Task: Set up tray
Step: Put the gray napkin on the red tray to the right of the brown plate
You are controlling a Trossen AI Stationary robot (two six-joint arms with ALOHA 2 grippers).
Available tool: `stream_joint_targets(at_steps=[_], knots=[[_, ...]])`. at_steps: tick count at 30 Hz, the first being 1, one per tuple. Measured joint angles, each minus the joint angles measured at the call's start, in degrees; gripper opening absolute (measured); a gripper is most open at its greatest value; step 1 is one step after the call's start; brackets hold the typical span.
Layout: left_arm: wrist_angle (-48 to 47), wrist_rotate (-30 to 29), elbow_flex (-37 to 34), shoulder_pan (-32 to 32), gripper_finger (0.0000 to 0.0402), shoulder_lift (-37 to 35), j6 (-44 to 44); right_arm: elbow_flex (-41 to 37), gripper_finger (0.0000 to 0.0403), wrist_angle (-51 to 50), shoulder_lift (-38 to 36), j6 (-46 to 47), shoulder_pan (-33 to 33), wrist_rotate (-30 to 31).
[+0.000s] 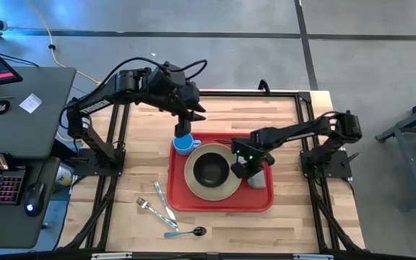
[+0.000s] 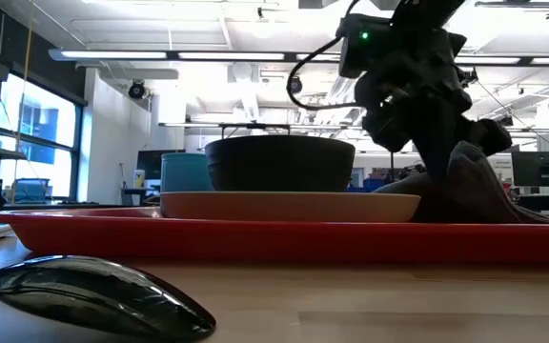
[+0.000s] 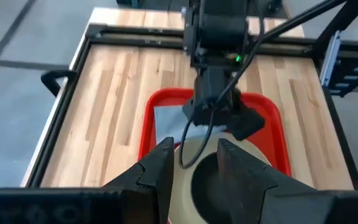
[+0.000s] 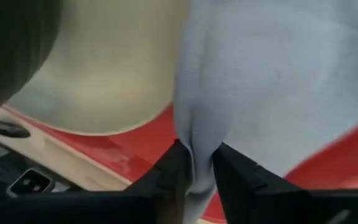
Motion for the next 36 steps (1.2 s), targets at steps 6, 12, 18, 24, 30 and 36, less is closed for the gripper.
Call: stream_joint_targets(at_steps=[6,12,18,24,30,36], knots=[[0.5,0.18,0.02,0.0,0.0156,-0.48,0.29,0.02,0.0137,3.03,-3.72,1.26,-0.54,-3.16],[0.55,0.15,0.02,0.0,0.0156,-0.5,-0.03,0.02,0.0203,-4.06,-11.85,-0.72,-1.39,4.21],[1.22,0.15,0.02,0.0,0.0156,-0.5,-1.74,0.02,0.0226,-11.23,-13.82,-9.56,-4.89,24.23],[4.31,0.15,0.02,0.0,0.0156,-0.53,-3.85,0.02,0.0208,-4.86,-8.12,-17.58,-11.63,24.93],[4.73,0.0,0.0,0.0,0.0156,-0.55,-6.28,0.0,0.0194,-6.18,-2.54,-23.03,-13.82,23.9],[5.38,-1.35,-0.07,0.0,0.0156,-1.03,-7.46,0.0,0.0188,-4.4,0.7,-26.34,-12.9,24.44]])
